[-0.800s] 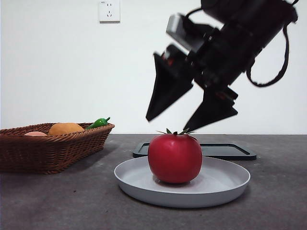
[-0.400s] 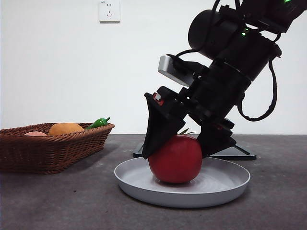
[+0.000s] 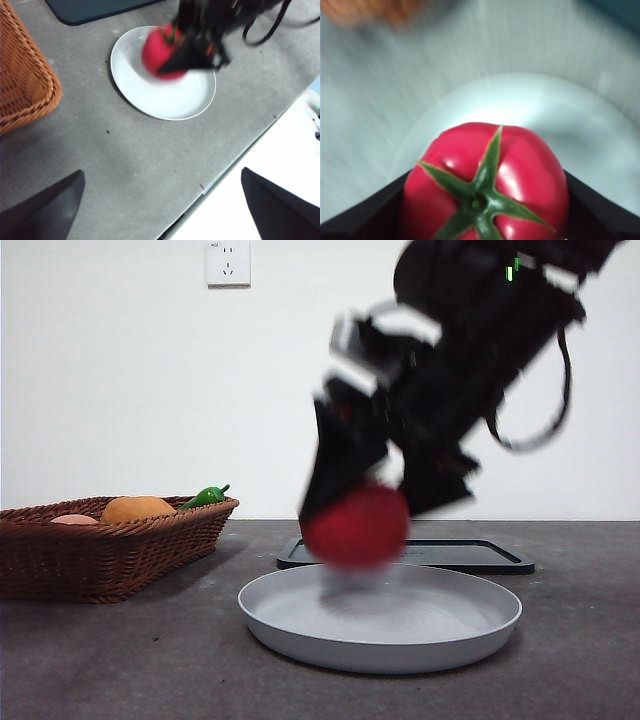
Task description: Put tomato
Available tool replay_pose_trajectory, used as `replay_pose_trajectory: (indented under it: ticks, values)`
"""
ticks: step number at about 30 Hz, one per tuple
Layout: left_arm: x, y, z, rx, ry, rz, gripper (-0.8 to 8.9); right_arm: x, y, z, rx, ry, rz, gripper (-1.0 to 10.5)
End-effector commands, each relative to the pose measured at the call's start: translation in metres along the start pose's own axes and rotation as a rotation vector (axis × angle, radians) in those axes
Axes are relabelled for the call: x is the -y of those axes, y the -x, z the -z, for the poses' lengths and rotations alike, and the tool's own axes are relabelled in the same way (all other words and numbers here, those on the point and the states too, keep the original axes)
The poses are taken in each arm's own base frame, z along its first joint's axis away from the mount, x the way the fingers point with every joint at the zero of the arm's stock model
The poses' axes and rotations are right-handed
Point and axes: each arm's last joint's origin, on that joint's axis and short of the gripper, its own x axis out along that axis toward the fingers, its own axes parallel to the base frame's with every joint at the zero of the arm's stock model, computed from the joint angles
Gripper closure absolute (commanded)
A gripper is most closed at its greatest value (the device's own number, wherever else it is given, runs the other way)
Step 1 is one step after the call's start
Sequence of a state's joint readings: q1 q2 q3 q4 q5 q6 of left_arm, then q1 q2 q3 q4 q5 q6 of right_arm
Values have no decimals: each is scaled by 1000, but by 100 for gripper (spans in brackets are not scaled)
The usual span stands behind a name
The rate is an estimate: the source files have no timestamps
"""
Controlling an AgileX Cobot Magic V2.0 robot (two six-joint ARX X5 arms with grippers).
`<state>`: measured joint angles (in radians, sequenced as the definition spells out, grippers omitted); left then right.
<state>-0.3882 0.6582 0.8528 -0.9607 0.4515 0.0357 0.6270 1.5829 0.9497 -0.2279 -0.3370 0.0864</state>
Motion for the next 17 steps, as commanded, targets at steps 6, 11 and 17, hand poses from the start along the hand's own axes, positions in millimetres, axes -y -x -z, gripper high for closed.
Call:
replay_pose_trajectory:
  ticks: [6, 11, 17]
  values:
    - [2, 3, -5, 21, -21, 8, 319, 2, 46, -71, 257, 44, 130, 743]
    - [2, 3, -5, 21, -21, 8, 319, 40, 44, -94, 320, 0, 219, 743]
    - [2, 3, -5, 21, -21, 8, 319, 78, 16, -102, 298, -37, 262, 743]
